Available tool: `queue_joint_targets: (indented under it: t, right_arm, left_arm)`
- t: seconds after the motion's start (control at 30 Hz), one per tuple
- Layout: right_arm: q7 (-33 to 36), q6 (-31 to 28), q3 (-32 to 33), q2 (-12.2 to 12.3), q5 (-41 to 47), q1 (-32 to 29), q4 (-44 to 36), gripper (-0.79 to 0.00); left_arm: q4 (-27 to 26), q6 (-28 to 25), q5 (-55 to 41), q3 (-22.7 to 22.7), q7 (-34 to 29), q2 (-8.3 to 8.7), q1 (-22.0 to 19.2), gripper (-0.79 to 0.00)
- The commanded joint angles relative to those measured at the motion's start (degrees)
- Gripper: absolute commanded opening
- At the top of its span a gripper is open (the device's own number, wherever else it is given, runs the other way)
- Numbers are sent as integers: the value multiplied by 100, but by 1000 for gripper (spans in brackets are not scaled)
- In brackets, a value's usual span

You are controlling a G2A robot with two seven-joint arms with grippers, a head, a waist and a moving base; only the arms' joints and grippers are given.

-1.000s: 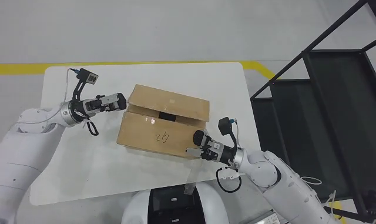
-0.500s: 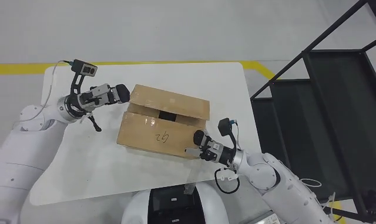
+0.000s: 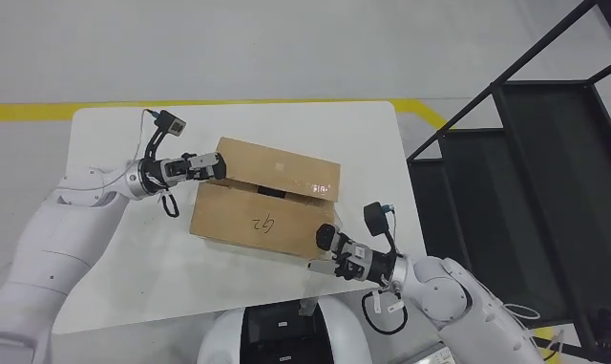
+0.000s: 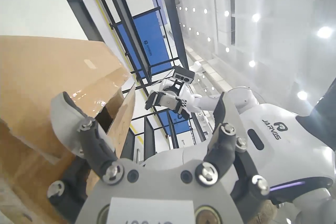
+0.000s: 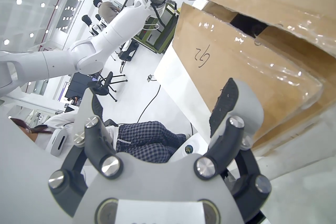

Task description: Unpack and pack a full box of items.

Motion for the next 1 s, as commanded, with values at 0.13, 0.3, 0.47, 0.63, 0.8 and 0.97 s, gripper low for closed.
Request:
queue_joint_targets:
  t: [0.13, 0.3, 0.47, 0.63, 0.8, 0.97]
  right_arm:
    - [458, -104, -34, 28, 338, -31, 34, 0]
    - [505, -129, -7, 36, 445, -34, 107, 0]
    - [532, -31, -77, 27, 389, 10, 183, 0]
    - [493, 38, -148, 11, 330, 74, 234, 0]
    - [466, 40, -174, 4, 326, 103, 279, 0]
    - [428, 46, -177, 0, 330, 116, 329, 0]
  left_arm:
    - [8, 92, 83, -106, -92, 66, 56, 0]
    - [-214, 75, -469, -288, -74, 71, 156, 0]
    - [-296, 552, -616, -412, -552, 95, 229, 0]
    - [-301, 664, -287, -492, -663, 119, 292, 0]
    - [-277, 472, 70, -486, -471, 107, 284, 0]
    - [-156, 443, 244, -353, -443, 62, 190, 0]
